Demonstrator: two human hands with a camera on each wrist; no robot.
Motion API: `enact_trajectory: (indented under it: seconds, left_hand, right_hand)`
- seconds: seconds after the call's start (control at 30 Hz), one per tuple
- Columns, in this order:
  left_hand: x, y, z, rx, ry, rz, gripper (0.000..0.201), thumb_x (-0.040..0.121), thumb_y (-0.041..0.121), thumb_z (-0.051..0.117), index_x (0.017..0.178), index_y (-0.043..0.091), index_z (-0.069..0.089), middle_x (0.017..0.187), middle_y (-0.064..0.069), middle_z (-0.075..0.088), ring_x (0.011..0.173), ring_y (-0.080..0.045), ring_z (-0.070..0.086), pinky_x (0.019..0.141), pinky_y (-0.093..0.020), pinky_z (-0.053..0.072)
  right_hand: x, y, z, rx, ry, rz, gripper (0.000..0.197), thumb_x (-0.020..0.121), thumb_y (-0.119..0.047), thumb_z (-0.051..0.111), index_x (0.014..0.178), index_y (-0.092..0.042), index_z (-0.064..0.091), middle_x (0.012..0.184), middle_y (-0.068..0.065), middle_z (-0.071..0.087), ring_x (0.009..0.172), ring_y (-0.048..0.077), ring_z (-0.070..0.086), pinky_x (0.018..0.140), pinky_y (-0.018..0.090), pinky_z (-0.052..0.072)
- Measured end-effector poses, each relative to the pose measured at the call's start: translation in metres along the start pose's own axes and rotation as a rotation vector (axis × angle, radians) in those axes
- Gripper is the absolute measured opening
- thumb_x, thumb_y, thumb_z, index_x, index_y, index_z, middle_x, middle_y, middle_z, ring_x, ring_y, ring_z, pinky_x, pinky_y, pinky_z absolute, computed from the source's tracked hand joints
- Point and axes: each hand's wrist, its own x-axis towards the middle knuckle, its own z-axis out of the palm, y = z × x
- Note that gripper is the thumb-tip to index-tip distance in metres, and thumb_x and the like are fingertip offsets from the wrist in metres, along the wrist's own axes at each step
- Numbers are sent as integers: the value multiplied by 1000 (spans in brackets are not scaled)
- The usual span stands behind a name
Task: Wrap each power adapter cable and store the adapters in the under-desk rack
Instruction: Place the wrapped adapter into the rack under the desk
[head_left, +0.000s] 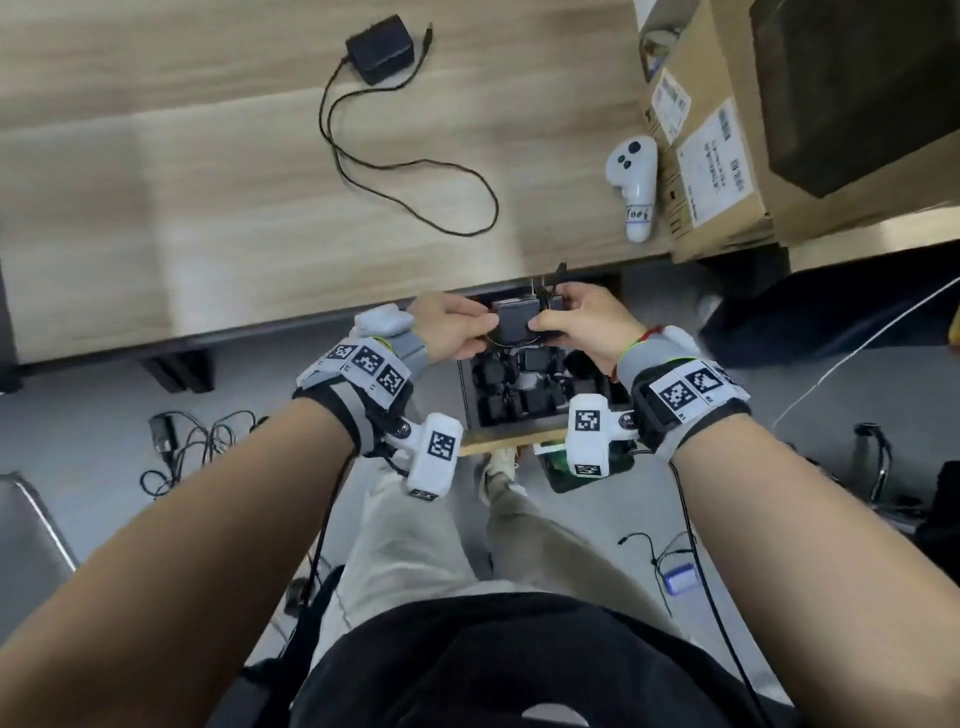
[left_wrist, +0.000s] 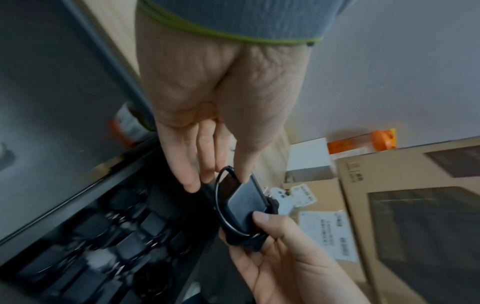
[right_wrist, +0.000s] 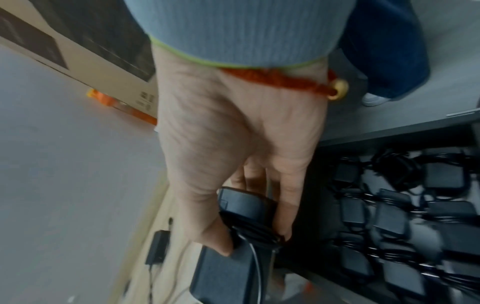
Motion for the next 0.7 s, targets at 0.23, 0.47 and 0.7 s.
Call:
enact_trajectory:
  seconds: [0.23, 0.47, 0.7]
  left_hand:
    - [52, -83, 27, 87, 54, -140, 27, 91, 18, 69, 109, -2, 68, 68, -5, 66, 52, -8, 61, 49, -17, 52]
    - [130, -136, 49, 65, 140, -231, 38, 88, 19, 72, 121, 15, 53, 115, -8, 63, 90, -20, 65, 86, -36, 57]
    - [186, -181, 64, 218, 287, -111, 80, 74, 22, 80, 138, 18, 31, 100, -9, 68, 85, -28, 68, 77, -46, 58]
  right_hand:
    - [58, 79, 2, -81, 28, 123, 61, 72, -6, 77, 129, -5, 55, 116, 11, 63, 109, 29, 65, 91, 44, 57]
    - [161, 139, 1, -196, 138, 93, 50, 58, -30, 78, 104, -15, 67, 99, 5, 72, 89, 23, 72, 80, 42, 61]
    - [212, 132, 18, -353, 304, -2, 52, 56, -48, 67, 97, -16, 71, 93, 0, 74, 84, 20, 71, 72, 29, 58]
